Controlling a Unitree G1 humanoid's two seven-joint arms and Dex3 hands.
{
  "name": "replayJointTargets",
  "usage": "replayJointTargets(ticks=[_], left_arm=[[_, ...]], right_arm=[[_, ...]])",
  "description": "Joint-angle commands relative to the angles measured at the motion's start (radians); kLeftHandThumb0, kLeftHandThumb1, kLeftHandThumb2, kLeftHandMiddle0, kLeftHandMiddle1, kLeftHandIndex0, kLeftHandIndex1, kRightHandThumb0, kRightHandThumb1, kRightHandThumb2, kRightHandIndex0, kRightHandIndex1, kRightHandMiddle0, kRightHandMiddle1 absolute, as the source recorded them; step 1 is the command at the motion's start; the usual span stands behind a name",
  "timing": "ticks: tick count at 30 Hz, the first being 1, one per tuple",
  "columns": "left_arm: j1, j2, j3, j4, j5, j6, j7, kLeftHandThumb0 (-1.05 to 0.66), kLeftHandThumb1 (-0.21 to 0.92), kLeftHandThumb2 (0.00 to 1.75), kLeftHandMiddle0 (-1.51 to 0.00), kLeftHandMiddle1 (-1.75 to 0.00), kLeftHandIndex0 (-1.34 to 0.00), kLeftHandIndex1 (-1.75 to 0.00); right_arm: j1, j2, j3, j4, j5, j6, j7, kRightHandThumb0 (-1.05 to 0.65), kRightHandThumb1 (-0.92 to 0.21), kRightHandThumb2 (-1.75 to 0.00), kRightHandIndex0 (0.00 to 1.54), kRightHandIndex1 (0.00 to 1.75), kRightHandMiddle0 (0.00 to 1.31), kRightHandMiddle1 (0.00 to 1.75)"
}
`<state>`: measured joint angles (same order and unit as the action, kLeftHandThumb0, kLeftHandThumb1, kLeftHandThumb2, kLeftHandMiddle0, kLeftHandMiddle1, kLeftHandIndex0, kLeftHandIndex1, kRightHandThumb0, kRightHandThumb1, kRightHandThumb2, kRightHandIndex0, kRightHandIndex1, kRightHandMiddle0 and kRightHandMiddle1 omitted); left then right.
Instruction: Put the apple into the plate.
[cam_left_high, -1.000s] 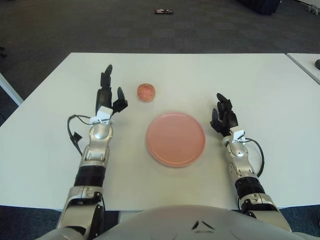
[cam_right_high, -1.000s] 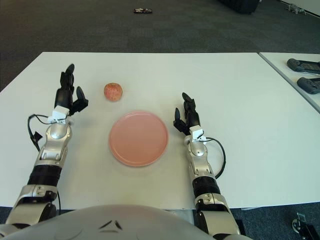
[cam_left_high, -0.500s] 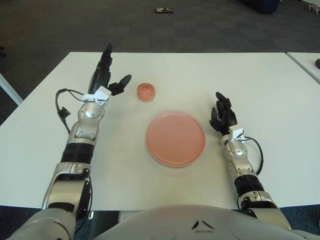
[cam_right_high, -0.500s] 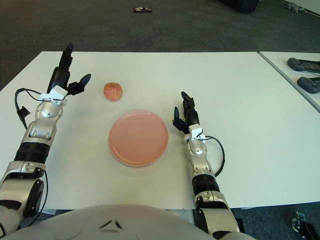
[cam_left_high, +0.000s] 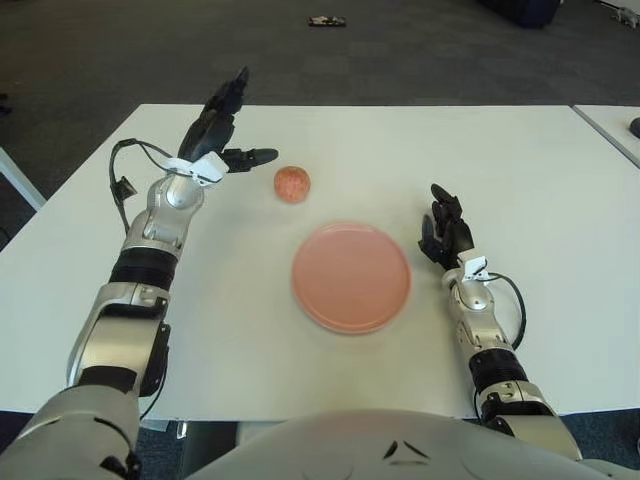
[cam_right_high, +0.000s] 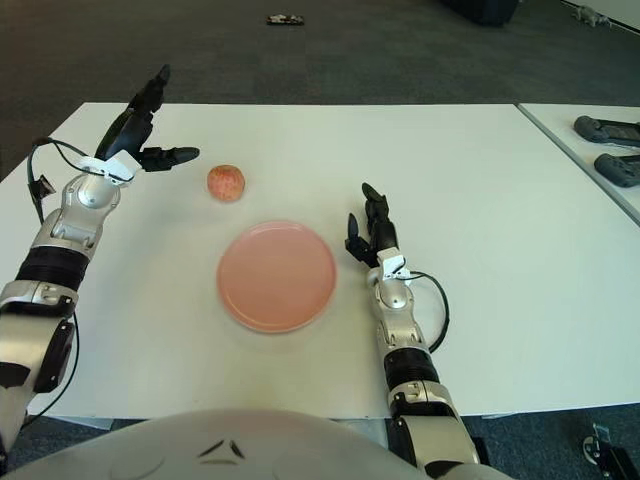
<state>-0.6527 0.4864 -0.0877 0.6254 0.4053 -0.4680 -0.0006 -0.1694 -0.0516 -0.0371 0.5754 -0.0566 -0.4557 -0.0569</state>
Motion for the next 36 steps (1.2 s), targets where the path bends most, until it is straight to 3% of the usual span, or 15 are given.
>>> replayJointTargets(ticks=[1,9,16,27,36], left_arm=[[-0.101,0.002,-0.050,0.084,0.050,-0.031,0.011,-1.05,0.84,0.12,0.00,0.00,0.00,0.00],[-0.272,-0.033,-0.189,0.291,0.164,0.004,-0.023,-1.05,0.83,0.11,0.00,0.00,0.00,0.00],[-0.365,-0.060,-0.288,0.424,0.242,0.050,-0.052,-1.05,0.82,0.10,0.00,0.00,0.00,0.00],[-0.465,-0.117,-0.430,0.568,0.353,0.153,-0.095,-1.05,0.81,0.09,0.00,0.00,0.00,0.00],[-0.483,-0.191,-0.514,0.671,0.411,0.228,-0.078,-1.05,0.82,0.08,0.00,0.00,0.00,0.00]], right_arm=[[0.017,0.002,0.004,0.039,0.000,0.031,0.007,-0.63,-0.92,-0.81,0.20,0.10,0.00,0.43],[0.010,0.007,0.005,0.048,-0.005,0.038,-0.004,-0.64,-0.92,-0.81,0.20,0.10,0.00,0.43],[0.005,0.009,0.004,0.056,-0.006,0.041,-0.010,-0.64,-0.92,-0.81,0.20,0.10,0.00,0.42],[0.004,0.012,-0.005,0.069,-0.001,0.042,-0.024,-0.66,-0.92,-0.81,0.19,0.10,0.00,0.39],[-0.001,0.015,-0.015,0.091,0.006,0.027,-0.032,-0.64,-0.92,-0.80,0.18,0.10,0.00,0.40]])
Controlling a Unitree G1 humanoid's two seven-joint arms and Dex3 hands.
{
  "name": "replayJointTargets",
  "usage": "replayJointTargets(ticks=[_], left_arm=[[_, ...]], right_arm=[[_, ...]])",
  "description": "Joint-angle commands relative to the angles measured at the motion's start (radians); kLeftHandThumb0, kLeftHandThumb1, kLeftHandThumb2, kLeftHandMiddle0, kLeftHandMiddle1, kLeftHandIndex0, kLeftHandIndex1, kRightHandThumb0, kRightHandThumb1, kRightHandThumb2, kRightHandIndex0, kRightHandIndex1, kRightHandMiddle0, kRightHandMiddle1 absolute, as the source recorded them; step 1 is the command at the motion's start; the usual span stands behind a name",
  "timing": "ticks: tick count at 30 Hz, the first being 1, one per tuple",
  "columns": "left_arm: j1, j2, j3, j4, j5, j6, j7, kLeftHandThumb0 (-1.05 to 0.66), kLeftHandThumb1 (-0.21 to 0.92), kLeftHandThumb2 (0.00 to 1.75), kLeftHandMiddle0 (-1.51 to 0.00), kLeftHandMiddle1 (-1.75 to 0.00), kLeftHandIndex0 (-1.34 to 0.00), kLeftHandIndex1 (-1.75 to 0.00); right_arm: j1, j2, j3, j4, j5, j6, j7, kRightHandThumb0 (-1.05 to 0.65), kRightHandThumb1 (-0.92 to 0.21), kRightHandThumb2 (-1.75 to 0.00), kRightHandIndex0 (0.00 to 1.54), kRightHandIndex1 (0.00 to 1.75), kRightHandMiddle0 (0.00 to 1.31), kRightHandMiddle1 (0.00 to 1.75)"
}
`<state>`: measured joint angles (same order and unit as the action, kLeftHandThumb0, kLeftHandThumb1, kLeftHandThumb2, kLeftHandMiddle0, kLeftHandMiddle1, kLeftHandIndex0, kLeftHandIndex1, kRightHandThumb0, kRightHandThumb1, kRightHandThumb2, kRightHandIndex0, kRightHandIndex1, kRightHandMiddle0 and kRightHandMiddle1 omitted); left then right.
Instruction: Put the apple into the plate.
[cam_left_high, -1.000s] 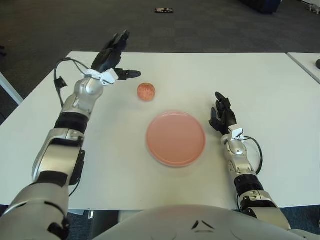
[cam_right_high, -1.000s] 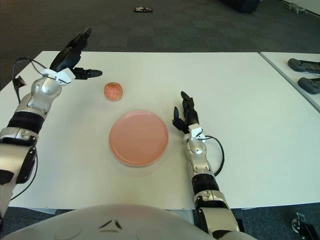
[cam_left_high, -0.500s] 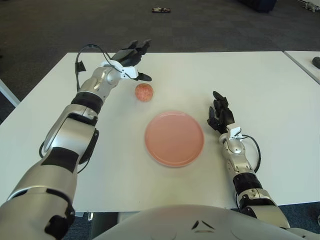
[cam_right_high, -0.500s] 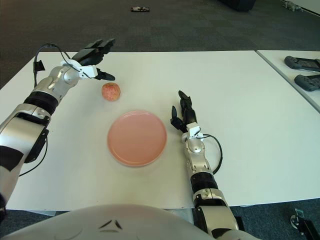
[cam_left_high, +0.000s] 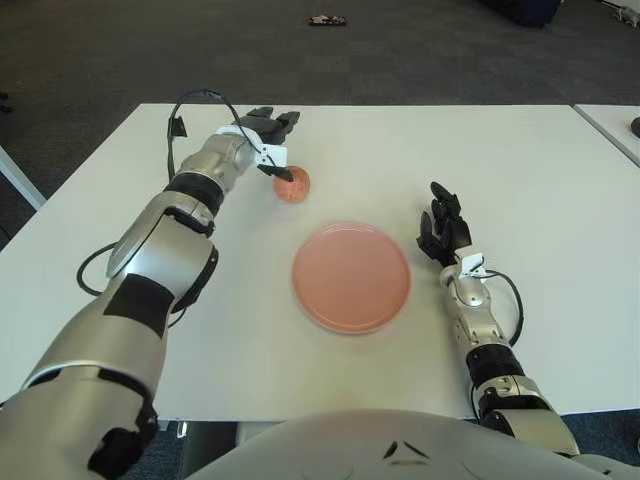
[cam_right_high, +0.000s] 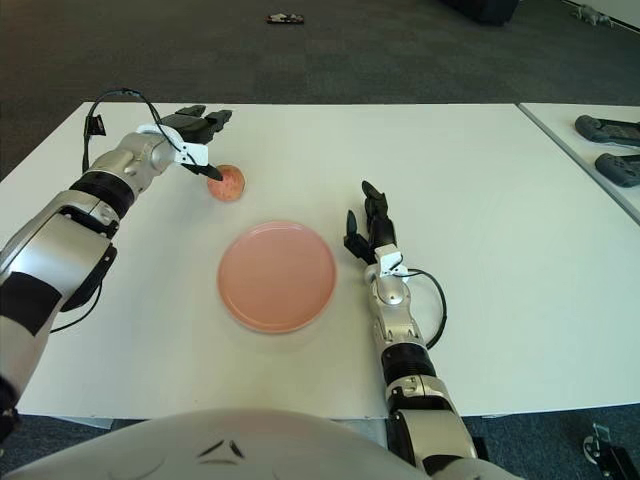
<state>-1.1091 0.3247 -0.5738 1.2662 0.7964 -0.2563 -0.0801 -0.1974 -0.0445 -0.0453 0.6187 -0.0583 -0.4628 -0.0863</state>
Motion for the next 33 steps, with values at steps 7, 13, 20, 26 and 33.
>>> replayJointTargets(ticks=[7,13,20,26,33], left_arm=[[-0.037,-0.045,-0.063,0.056,0.032,0.019,-0.027,-1.05,0.82,0.08,0.00,0.00,0.00,0.00],[-0.042,-0.059,-0.101,0.064,0.058,0.029,-0.059,-1.05,0.82,0.07,0.00,0.00,0.00,0.00],[-0.037,-0.065,-0.134,0.071,0.075,0.044,-0.070,-1.05,0.81,0.06,0.00,0.00,0.00,0.00],[-0.016,-0.075,-0.143,0.081,0.077,0.068,-0.051,-1.05,0.82,0.06,0.00,0.00,0.00,0.00],[-0.005,-0.083,-0.147,0.086,0.077,0.080,-0.028,-1.05,0.85,0.07,0.00,0.00,0.00,0.00]], right_arm=[[0.021,0.011,-0.012,0.063,0.010,0.028,-0.008,-0.65,-0.92,-0.79,0.19,0.10,0.00,0.41],[0.015,0.013,-0.016,0.077,0.012,0.024,-0.015,-0.64,-0.92,-0.80,0.19,0.10,0.00,0.43],[0.011,0.017,-0.019,0.089,0.011,0.018,-0.024,-0.64,-0.92,-0.79,0.19,0.10,0.00,0.43],[0.009,0.018,-0.024,0.096,0.011,0.017,-0.033,-0.64,-0.92,-0.79,0.19,0.11,0.00,0.43],[0.004,0.014,-0.028,0.111,0.014,0.014,-0.032,-0.63,-0.92,-0.79,0.19,0.11,0.00,0.45]])
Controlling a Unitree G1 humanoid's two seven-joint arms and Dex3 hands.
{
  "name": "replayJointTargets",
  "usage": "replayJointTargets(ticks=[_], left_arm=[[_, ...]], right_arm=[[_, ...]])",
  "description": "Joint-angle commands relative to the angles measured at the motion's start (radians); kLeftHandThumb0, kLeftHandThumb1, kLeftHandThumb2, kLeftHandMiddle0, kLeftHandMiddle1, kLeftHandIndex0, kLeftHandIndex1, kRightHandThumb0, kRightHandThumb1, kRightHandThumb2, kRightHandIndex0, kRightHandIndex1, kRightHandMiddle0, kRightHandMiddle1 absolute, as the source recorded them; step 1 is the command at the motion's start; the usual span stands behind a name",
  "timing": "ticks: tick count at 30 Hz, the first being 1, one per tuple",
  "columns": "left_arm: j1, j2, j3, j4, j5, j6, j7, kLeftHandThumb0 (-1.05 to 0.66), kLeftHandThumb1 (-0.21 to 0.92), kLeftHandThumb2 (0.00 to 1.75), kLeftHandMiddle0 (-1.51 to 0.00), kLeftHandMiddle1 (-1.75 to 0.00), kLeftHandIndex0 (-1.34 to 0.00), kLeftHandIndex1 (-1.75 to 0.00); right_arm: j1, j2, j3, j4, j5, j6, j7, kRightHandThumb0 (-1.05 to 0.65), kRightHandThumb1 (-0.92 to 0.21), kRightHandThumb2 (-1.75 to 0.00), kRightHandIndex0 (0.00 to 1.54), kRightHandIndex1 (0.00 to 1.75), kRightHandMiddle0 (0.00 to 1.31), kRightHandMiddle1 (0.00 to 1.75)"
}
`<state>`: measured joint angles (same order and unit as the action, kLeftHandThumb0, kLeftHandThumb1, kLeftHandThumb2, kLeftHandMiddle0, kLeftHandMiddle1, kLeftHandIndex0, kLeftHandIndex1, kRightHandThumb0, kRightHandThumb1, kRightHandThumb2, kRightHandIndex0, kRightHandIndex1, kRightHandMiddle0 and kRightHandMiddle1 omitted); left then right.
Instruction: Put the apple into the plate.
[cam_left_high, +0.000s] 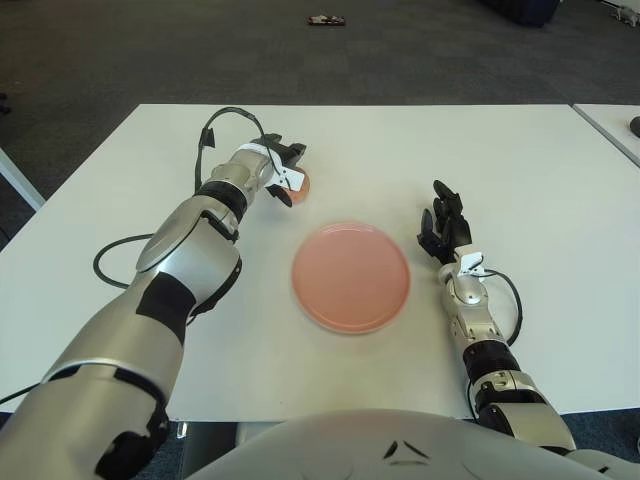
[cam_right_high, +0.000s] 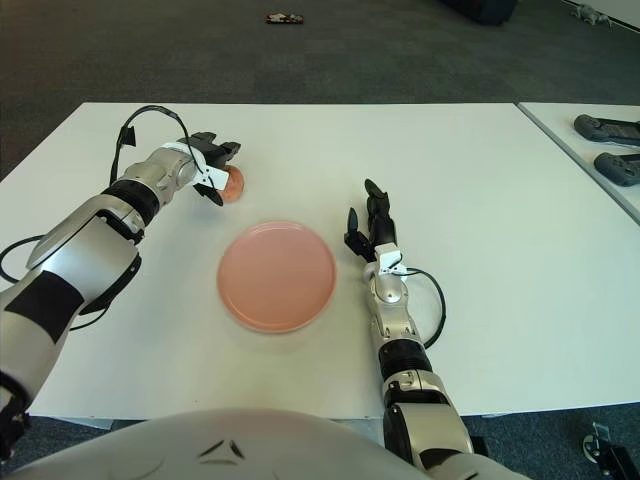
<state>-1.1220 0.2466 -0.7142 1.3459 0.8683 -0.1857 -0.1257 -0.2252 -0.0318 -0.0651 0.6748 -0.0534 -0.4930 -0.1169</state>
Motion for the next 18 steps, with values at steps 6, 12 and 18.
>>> replayJointTargets(ticks=[6,12,18], left_arm=[[0.016,-0.014,-0.009,0.010,0.005,0.018,0.025,-1.05,0.86,0.07,0.00,0.00,0.00,0.00],[0.020,-0.017,-0.009,0.013,0.003,0.026,0.025,-1.05,0.86,0.07,0.00,0.00,0.00,0.00],[0.022,-0.022,-0.018,0.017,0.010,0.041,0.017,-1.05,0.87,0.07,0.00,0.00,0.00,0.00]], right_arm=[[0.024,0.002,-0.014,0.071,0.012,0.036,-0.002,-0.62,-0.92,-0.79,0.20,0.11,0.00,0.48],[0.020,0.003,-0.020,0.084,0.014,0.021,-0.004,-0.61,-0.92,-0.79,0.20,0.11,0.00,0.48],[0.016,0.004,-0.024,0.094,0.011,0.012,-0.007,-0.62,-0.92,-0.79,0.20,0.11,0.00,0.48]])
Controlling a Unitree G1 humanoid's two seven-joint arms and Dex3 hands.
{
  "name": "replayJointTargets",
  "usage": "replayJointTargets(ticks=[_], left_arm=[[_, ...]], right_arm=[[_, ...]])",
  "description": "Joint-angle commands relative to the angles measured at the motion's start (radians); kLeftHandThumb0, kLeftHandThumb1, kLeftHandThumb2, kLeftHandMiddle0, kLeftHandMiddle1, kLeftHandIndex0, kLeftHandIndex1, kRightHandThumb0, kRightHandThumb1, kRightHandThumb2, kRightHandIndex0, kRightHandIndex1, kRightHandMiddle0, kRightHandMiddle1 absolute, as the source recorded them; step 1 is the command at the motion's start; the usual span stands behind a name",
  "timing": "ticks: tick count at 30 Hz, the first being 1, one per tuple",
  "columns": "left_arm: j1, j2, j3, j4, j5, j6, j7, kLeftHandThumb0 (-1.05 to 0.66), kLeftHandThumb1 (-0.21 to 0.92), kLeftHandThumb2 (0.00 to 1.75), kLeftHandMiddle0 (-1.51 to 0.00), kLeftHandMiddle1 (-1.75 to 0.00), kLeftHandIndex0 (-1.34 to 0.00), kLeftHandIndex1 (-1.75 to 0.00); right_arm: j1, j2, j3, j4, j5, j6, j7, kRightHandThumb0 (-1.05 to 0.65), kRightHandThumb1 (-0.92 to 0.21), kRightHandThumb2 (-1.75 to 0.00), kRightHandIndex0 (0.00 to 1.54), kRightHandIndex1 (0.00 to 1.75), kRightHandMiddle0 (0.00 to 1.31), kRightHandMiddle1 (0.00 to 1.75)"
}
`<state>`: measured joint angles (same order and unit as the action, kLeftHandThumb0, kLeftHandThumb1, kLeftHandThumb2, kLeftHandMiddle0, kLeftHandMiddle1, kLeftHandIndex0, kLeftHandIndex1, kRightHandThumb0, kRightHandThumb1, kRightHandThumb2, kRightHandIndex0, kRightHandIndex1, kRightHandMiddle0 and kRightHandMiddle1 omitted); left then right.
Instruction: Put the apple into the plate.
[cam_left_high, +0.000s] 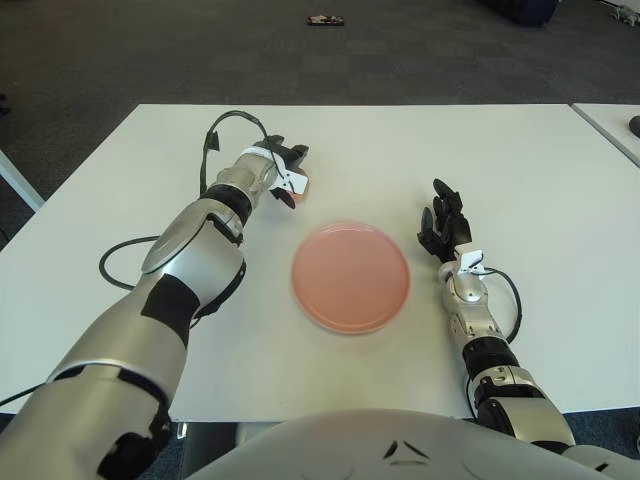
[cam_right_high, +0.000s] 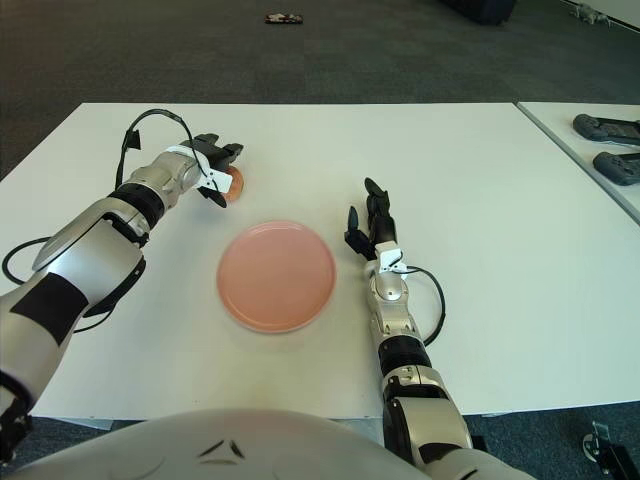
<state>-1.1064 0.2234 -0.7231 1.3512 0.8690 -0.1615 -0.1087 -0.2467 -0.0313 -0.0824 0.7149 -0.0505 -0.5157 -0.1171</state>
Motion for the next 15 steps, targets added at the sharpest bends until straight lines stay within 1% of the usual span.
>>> replayJointTargets(ticks=[1,8,15], left_arm=[[0.009,0.001,-0.011,0.013,0.011,0.020,0.001,-1.05,0.87,0.07,0.00,0.00,0.00,0.00],[0.024,-0.007,-0.006,0.020,0.003,0.046,0.014,-1.05,0.89,0.07,0.00,0.00,0.00,0.00],[0.047,-0.015,-0.002,0.021,-0.004,0.043,0.019,-1.05,0.91,0.07,0.00,0.00,0.00,0.00]], right_arm=[[0.038,0.003,-0.008,0.055,0.007,0.034,-0.007,-0.62,-0.92,-0.79,0.20,0.11,0.00,0.48],[0.037,0.001,-0.009,0.062,0.004,0.031,-0.010,-0.62,-0.92,-0.79,0.19,0.11,0.00,0.47],[0.034,0.002,-0.013,0.070,0.008,0.032,-0.010,-0.62,-0.92,-0.79,0.19,0.11,0.00,0.47]])
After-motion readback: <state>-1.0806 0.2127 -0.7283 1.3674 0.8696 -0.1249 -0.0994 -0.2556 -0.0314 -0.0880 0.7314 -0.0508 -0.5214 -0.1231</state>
